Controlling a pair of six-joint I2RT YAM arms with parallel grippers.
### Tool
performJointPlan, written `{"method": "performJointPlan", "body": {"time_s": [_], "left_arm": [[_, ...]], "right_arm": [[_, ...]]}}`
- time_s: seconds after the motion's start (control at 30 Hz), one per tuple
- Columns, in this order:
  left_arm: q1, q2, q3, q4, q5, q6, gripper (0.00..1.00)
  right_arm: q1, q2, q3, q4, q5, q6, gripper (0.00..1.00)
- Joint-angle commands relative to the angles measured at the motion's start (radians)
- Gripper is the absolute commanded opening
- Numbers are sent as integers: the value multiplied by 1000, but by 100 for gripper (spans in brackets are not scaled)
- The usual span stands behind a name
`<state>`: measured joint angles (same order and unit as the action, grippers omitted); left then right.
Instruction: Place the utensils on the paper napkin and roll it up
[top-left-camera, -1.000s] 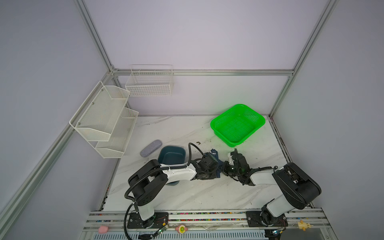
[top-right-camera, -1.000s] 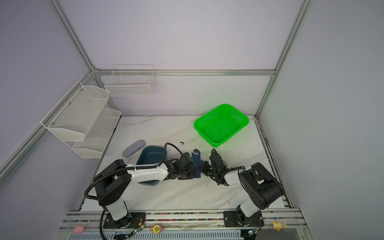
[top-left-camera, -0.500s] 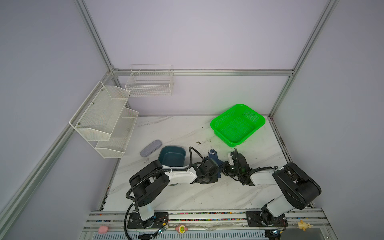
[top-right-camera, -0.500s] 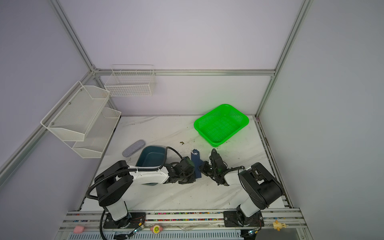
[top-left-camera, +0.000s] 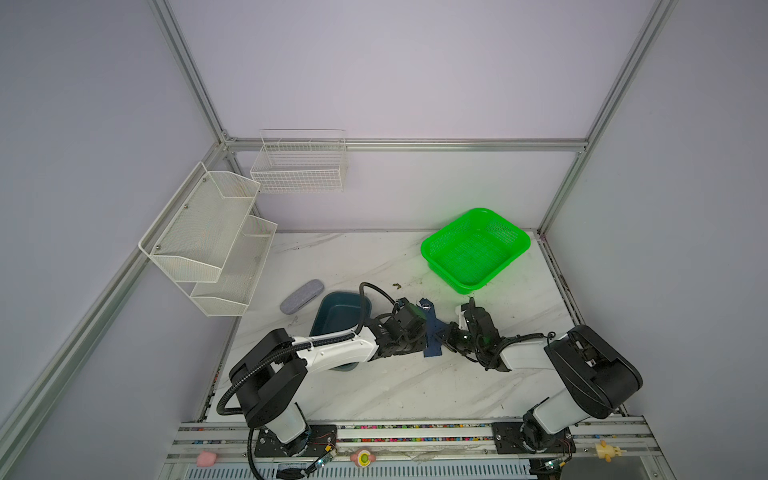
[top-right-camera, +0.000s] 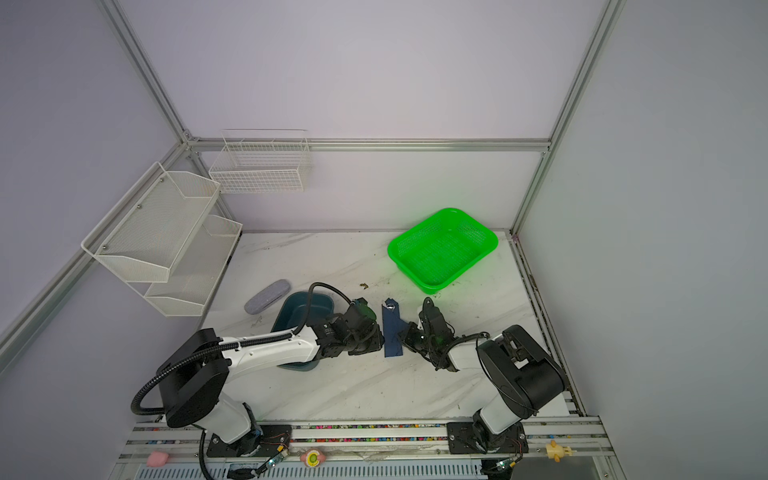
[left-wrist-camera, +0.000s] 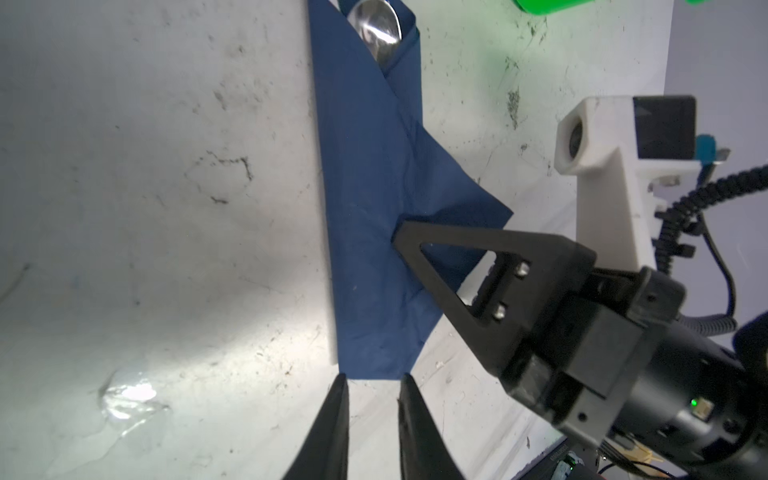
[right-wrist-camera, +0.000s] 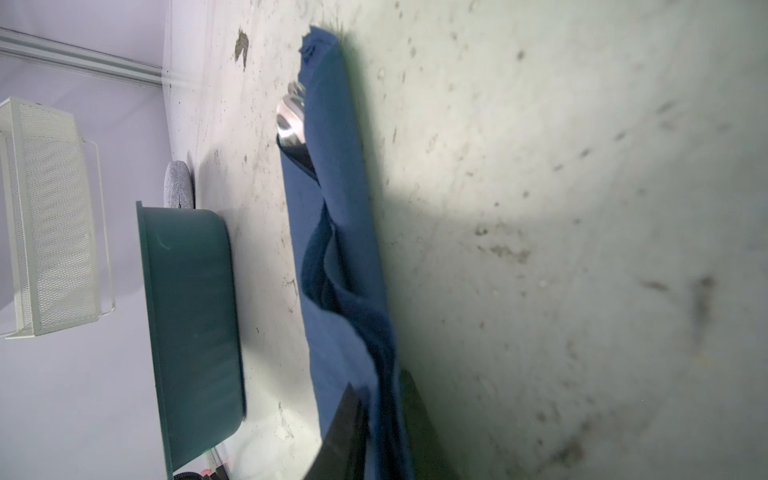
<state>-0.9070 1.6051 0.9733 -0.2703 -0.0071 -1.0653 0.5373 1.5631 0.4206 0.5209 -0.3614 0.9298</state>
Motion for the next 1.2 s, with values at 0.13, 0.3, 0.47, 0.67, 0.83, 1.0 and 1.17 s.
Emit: {"method": "performJointPlan", "body": {"time_s": [0.13,0.3,0.47,0.67,0.83,1.0,1.17], "left_arm": [[93,66,80,43,86,76,29],[115,146,165,-12,102,114,34],[117,193,187,14,127,118,40],[121,239,213,16,140,122,42],[129,278,241,21,162,137,41],[134,313,272,-12,159,142,39],[135,348,299,-79,142,142,34]], "right_arm": [[-5,13,-34,-127,5,-9,17],[-5,14,-36,-127,0,-12,17],[-5,15,-36,-127,-2,-14,17],[-6,18,-36,-127,-7,-16,17],[-7,12,-34,-127,-11,-27,17],[-7,17,-33,-127,-16,-30,17],[-6,12,-35,-127,-17,-32,17]]}}
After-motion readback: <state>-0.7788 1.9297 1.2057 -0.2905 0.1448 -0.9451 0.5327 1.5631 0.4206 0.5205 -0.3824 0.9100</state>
